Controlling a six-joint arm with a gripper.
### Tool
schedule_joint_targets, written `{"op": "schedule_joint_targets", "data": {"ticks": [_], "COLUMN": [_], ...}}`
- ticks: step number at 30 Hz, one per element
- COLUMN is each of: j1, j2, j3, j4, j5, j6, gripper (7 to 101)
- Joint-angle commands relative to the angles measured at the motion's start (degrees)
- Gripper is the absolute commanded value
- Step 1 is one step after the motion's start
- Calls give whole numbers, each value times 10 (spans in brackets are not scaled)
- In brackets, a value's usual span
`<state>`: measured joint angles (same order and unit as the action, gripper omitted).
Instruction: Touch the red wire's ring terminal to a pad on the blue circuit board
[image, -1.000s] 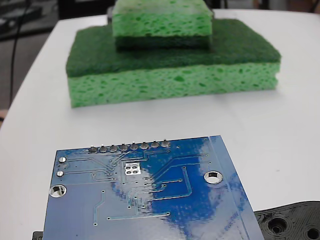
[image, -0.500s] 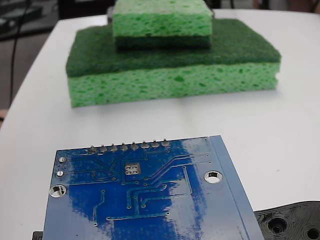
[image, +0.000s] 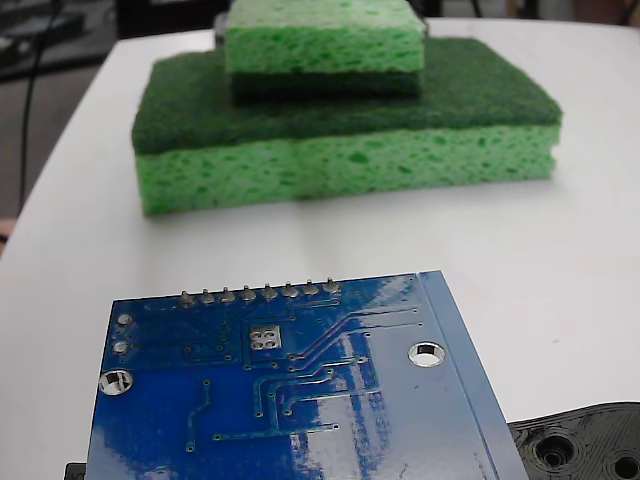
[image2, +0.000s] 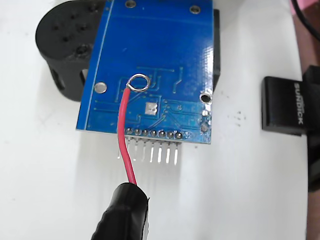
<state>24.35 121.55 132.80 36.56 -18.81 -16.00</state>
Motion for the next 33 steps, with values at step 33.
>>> {"op": "schedule_joint_targets", "data": {"ticks": [33], "j1": [-8], "j2": [-134], "j3": [-46], "j4": [-54], "j5": [-5], "j6": [-6], "gripper": [1003]}}
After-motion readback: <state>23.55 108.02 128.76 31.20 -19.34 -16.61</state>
